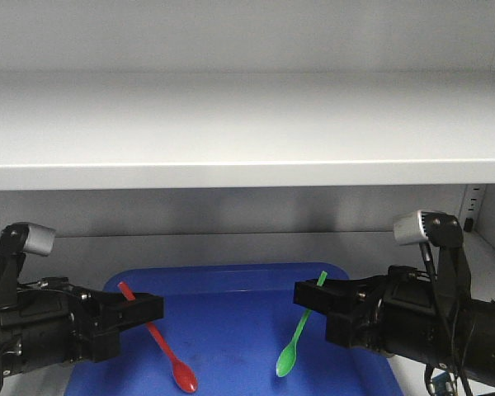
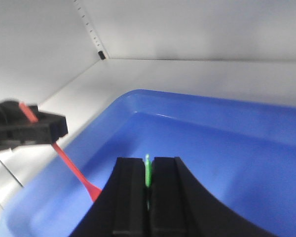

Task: Sort red and green spoons into left cabinet
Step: 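Lower both grippers with the spoons over the blue tray, then open both grippers to drop the red and green spoons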

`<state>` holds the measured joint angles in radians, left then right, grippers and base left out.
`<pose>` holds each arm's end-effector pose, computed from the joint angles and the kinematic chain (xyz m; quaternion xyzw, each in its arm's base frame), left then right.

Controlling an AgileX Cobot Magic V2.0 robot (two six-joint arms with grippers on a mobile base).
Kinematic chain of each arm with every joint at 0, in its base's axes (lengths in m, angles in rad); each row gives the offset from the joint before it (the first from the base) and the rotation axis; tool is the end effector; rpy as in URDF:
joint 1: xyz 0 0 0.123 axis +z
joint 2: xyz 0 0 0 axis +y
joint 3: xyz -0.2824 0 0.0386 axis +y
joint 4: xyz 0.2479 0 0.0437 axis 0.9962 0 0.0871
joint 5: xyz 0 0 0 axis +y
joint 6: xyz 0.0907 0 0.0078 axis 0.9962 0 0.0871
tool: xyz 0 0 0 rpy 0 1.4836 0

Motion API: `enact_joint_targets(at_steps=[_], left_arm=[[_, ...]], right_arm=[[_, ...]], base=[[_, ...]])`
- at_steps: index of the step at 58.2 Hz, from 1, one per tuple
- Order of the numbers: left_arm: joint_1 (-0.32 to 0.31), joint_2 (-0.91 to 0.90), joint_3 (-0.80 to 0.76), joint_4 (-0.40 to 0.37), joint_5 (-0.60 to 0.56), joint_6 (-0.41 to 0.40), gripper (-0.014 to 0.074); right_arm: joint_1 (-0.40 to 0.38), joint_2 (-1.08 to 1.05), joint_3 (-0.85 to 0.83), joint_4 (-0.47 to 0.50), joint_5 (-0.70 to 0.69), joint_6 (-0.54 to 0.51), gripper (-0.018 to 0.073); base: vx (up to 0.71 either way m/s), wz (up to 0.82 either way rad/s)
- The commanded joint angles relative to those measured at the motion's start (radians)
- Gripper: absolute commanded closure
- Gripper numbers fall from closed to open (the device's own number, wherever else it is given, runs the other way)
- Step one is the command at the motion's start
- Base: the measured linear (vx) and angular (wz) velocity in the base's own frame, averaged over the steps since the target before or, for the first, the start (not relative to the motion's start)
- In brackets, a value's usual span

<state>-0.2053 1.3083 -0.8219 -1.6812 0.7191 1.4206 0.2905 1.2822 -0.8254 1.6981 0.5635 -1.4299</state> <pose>0.2514 -0.1133 0.3080 0.1723 0.7636 -0.4105 0.4677 0.2471 0.1243 0.3126 -0.1645 0.7707 0.3764 0.4871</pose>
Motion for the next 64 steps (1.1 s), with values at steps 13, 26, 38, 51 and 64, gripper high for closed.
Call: enact_joint_targets(at_steps=[13,26,38,51,64], left_arm=[[-0.006,-0.023,-0.031,-0.080,0.028,-0.174,0.0597],[-0.006,-0.023,-0.031,-0.080,0.007,-0.381,0.0596],[-0.006,-0.023,-0.030,-0.080,-0.078,-0.660,0.0584],[-0.006,-0.023,-0.030,-0.080,-0.094,-0.657,0.0474],[-0.006,-0.023,-0.030,-0.080,-0.103,-0.657,0.0237]], right_arm=[[-0.002,-0.017,-0.035,0.082,-0.019,0.217,0.0561],[-0.002,-0.017,-0.035,0.082,-0.045,0.363,0.0557],[-0.002,-0.017,-0.035,0.082,-0.058,0.384,0.0518],[-0.002,-0.017,-0.035,0.082,-0.059,0.385,0.0310],[-0.002,-0.017,-0.035,0.082,-0.089,0.429,-0.0020]], base=[[0.00,0.00],[0.00,0.00],[0.00,0.00],[0.00,0.00],[0.00,0.00]])
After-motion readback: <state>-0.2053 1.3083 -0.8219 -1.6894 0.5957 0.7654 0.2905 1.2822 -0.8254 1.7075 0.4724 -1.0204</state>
